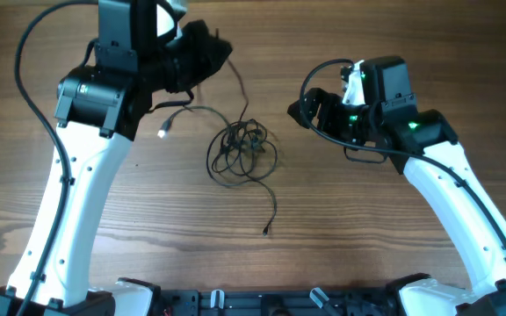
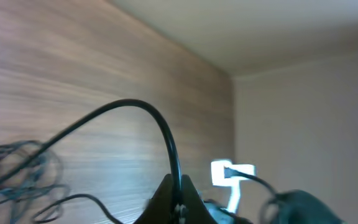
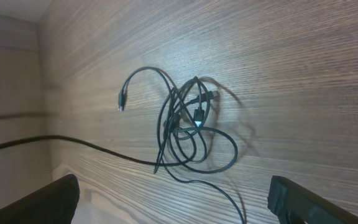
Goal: Untangle cables
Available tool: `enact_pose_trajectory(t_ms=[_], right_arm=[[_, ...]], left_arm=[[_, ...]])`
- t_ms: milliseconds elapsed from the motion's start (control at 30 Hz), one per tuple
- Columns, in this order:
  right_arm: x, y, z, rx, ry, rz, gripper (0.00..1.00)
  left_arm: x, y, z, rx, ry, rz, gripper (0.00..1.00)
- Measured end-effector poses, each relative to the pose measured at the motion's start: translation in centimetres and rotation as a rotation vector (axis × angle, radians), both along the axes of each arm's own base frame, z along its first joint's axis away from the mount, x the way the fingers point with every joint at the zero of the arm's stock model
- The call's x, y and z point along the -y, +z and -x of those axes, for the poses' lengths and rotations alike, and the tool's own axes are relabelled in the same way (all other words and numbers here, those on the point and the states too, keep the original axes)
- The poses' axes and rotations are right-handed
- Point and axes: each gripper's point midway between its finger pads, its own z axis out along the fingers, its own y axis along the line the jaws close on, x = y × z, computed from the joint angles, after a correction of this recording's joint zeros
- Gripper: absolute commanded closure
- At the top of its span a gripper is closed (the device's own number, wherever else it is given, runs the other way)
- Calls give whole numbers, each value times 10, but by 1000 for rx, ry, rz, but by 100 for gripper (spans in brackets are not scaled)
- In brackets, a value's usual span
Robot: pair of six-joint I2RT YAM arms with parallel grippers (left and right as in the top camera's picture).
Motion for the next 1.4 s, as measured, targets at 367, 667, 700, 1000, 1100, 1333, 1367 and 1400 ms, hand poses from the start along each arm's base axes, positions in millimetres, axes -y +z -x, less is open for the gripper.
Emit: enact_pose_trajectory(t_ms=[367, 667, 700, 1000, 1100, 1333, 1367, 1400], right_arm=[[-88, 65, 26, 379, 520, -224, 0], [-141, 68, -2, 683, 465, -2, 7], [-138, 63, -8, 677, 441, 25, 7], [-123, 51, -29, 681, 338, 141, 3], [-121, 64, -27, 705, 321, 124, 14], [-123, 66, -34, 735, 312, 127, 42], [-123, 64, -35, 730, 312, 129, 52], [-124, 63, -35, 728, 312, 130, 61]], left_arm=[[-23, 12, -8, -211, 234, 258, 96], [-14, 11, 2, -343, 241, 364, 96], [-13, 11, 3, -347, 236, 368, 96], [-25, -1, 2, -379, 304, 337, 96], [-34, -3, -1, -379, 338, 331, 96], [-23, 2, 7, -406, 263, 369, 96], [-23, 3, 7, -407, 260, 370, 96], [-22, 3, 7, -406, 259, 371, 96]])
